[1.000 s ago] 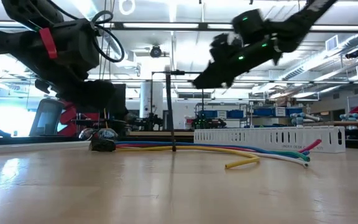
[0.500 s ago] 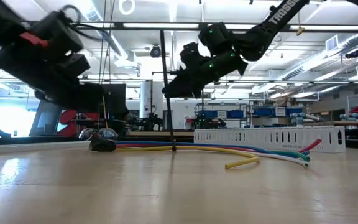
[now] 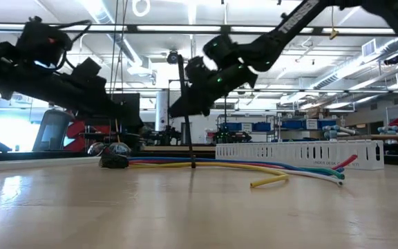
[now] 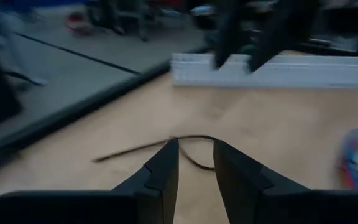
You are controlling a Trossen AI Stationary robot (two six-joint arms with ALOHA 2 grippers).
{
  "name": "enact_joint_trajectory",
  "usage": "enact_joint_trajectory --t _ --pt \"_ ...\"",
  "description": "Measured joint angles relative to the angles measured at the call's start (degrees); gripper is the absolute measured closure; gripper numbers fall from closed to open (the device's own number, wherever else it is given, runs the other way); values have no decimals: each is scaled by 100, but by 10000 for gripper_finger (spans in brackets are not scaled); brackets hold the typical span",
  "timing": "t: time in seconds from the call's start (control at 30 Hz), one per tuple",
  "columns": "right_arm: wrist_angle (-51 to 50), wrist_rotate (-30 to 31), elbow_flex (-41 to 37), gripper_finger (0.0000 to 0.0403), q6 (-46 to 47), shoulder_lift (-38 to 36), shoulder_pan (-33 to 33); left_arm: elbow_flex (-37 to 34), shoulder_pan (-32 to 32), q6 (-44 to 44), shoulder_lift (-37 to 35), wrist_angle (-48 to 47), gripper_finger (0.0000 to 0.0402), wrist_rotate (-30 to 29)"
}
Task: Ziptie cables
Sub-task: Wrap the cable wires with black zip tie
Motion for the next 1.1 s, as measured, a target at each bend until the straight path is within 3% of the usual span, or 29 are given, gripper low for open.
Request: enact_joint_trajectory --t 0.27,0.43,0.57,0.8,1.1 --pt "-1554 41 1349 269 -288 969 -34 125 346 -98 15 -289 292 949" --pt "-2490 137 1951 283 -389 1335 -28 125 399 -100 17 -401 292 1062" --pt "-3187 690 2381 299 -56 1425 10 134 401 -121 17 -438 292 1062" --pt "-3910 1572 2611 321 410 1396 92 134 399 -290 17 -438 292 1255" --pt "-3949 1557 2611 310 1465 1392 126 134 396 -448 17 -219 292 1258"
